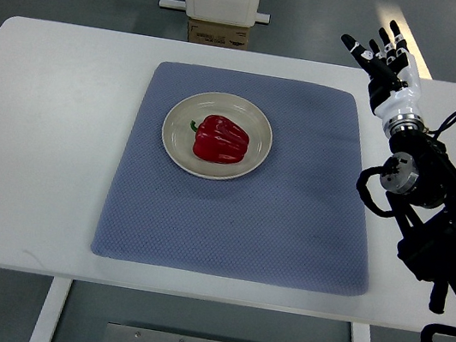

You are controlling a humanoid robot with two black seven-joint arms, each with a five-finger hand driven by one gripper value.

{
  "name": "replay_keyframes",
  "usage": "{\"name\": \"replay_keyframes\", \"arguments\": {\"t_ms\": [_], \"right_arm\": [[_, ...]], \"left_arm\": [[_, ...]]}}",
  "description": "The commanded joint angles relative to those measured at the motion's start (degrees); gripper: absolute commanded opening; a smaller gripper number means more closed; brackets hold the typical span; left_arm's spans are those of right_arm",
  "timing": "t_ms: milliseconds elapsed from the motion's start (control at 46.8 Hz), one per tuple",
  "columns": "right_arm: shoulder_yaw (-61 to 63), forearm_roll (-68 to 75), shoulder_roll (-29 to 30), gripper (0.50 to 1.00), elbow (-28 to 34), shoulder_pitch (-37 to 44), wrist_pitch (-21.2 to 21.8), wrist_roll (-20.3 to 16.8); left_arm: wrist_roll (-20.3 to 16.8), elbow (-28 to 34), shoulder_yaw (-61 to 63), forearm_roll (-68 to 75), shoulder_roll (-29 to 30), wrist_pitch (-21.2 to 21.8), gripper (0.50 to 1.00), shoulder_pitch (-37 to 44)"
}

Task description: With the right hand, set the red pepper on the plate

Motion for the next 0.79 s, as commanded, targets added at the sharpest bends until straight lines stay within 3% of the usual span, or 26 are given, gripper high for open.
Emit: {"name": "replay_keyframes", "arguments": {"t_ms": [0,171,321,770], "right_arm": [[1.9,0.0,0.5,1.0,0.0,-0.5,0.1,-0.5],[7.3,0.0,0.5,1.0,0.3,-1.9,1.0,-5.7],[10.5,0.0,0.5,1.0,1.8,-3.3,1.0,-8.1],[13.4,-0.1,0.5,1.0,4.4,-7.9,0.9,-7.8]], "left_arm": [[0.0,0.0,0.0,0.0,0.0,0.0,1.0,0.0],[0.0,0.0,0.0,0.0,0.0,0.0,1.0,0.0],[0.0,0.0,0.0,0.0,0.0,0.0,1.0,0.0],[0.0,0.0,0.0,0.0,0.0,0.0,1.0,0.0]]}}
